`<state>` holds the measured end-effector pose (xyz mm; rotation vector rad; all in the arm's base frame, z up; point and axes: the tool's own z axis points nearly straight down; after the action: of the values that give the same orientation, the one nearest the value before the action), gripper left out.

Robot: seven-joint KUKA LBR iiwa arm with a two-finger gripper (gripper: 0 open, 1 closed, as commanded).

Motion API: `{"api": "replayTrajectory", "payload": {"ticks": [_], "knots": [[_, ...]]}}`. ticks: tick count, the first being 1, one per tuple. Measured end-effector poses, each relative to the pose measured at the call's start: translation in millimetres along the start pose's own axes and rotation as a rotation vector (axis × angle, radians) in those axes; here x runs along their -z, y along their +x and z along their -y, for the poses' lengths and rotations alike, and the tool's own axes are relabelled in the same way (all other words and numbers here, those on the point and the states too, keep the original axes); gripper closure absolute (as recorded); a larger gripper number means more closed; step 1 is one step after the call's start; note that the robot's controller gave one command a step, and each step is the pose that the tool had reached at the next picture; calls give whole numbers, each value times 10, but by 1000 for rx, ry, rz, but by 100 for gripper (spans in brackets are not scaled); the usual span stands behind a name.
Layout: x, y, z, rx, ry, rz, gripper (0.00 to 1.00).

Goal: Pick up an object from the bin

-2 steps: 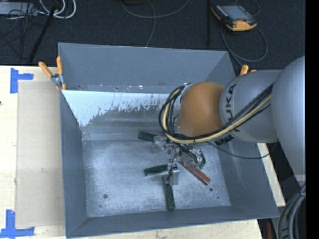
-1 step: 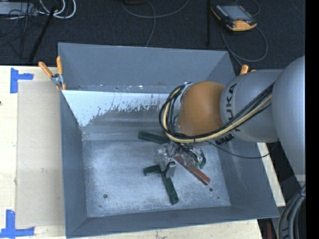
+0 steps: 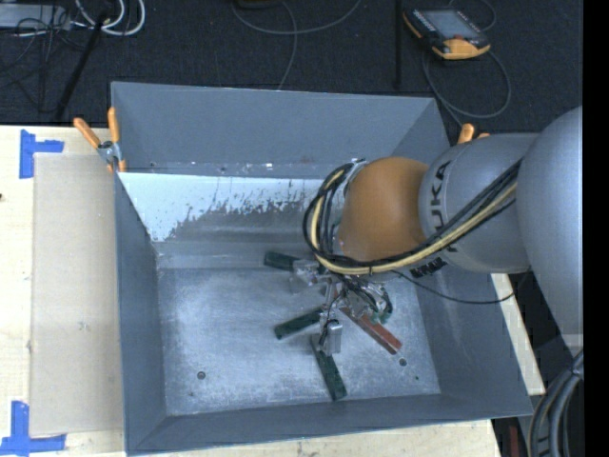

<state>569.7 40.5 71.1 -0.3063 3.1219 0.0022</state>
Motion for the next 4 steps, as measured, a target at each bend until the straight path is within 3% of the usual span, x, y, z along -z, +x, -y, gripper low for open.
{"api": "replayTrajectory", "payload": {"ticks": [1,2,3,4], "knots": [[16,5,0,0,-1,-5,100],[0,0,1,-1,0,1,0],[17,9,0,0,-1,-8,100],[-1,2,1,-1,0,0,0]]}}
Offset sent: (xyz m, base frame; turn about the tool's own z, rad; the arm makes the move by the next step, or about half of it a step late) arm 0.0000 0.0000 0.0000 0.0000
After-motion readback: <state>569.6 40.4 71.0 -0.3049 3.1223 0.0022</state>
